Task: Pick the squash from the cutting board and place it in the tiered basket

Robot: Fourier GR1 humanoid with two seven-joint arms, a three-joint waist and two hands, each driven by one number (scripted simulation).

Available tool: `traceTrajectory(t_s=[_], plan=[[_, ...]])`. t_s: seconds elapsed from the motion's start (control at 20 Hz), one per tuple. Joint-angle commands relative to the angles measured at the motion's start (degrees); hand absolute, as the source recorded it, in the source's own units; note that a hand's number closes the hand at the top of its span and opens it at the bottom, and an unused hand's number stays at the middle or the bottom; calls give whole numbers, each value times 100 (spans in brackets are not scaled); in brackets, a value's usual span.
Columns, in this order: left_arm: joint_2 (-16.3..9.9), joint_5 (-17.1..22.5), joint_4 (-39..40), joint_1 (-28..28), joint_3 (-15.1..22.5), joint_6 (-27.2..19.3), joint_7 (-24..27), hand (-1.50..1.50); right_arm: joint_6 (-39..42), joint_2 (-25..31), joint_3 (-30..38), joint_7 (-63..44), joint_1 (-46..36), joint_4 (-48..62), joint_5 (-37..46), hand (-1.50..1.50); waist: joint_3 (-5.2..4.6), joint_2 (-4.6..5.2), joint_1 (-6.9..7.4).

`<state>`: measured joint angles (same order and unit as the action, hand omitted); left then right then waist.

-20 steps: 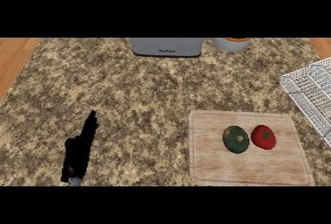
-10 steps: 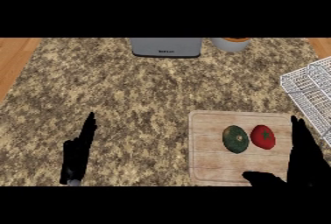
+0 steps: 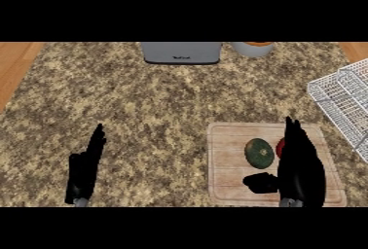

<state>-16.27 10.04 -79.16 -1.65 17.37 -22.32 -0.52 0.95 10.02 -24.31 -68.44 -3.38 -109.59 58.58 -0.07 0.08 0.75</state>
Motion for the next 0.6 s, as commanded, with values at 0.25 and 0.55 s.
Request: traceTrajectory(t_s=[0.25, 0.55], plan=[[74, -68, -64, -237, 9, 64, 144, 0, 1093, -751, 420, -976, -479, 875, 120, -150, 0, -5, -5], [76, -94, 91, -92, -133, 122, 119, 0, 1124, -989, 560, -1015, -696, 1260, -47, -150, 2, -3, -38]])
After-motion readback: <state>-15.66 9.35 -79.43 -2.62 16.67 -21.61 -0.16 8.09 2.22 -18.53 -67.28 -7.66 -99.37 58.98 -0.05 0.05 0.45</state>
